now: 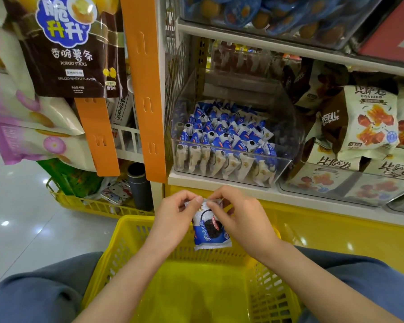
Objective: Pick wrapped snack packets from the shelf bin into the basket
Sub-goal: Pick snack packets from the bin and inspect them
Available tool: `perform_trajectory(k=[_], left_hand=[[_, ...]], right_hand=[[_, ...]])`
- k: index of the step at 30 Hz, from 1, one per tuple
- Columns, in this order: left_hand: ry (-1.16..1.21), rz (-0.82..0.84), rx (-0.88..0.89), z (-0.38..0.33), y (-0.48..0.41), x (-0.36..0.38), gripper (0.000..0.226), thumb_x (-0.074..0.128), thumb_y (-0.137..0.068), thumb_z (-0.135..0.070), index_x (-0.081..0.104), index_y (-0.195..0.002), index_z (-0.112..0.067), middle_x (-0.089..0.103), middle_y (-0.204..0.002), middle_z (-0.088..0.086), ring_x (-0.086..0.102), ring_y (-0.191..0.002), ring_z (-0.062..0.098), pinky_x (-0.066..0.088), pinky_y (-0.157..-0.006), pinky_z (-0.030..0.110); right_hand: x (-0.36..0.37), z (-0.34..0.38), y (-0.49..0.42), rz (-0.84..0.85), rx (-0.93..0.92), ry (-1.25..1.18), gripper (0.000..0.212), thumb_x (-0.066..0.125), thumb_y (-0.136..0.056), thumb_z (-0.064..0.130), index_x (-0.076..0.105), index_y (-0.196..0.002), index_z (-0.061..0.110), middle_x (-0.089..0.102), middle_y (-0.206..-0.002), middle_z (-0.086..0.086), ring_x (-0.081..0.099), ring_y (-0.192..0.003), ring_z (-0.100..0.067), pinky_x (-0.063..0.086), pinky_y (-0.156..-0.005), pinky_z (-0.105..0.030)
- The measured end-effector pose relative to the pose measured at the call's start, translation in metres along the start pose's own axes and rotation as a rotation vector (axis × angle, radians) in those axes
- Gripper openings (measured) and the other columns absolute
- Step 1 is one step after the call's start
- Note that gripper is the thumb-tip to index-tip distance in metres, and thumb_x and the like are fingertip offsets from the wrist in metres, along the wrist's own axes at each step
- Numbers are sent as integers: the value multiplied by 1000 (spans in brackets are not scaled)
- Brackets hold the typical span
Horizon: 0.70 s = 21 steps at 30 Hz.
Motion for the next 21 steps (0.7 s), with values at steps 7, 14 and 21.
perform_trajectory(k=[7, 14, 21], left_hand=[[-68, -104, 3, 5, -3, -6, 14, 56, -91, -10, 55, -86, -23, 60, -89, -1, 59, -83, 20, 52, -74, 29], [-196, 44, 123, -2, 8, 11, 23, 60, -88, -24, 54, -110, -23, 60, -106, -9, 56, -93, -1, 45, -80, 14], [123, 122, -132, 4, 6, 14, 24, 54, -91, -19, 50, -115, -24, 61, -110, -3, 60, -97, 9, 50, -86, 31]], right_hand=[[-4, -24, -1, -166, 355, -361, 11, 60, -89, 23, 56, -79, 27, 64, -77, 9, 62, -76, -7, 54, -64, -25], [-3, -28, -2, -157, 544, -612, 8, 56, -91, 20, 56, -83, 16, 63, -76, 0, 64, -64, -4, 54, -53, -25], [6, -13, -4, 64, 483, -814, 19, 53, -91, 10, 56, -110, 5, 64, -103, -5, 64, -78, -6, 54, -64, -18]])
Point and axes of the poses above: each hand's wrist, its own y-axis away from the middle knuckle, its own x-axis out of the palm, z = x × y, the point moved 5 cm from there along -y, towards the middle knuckle
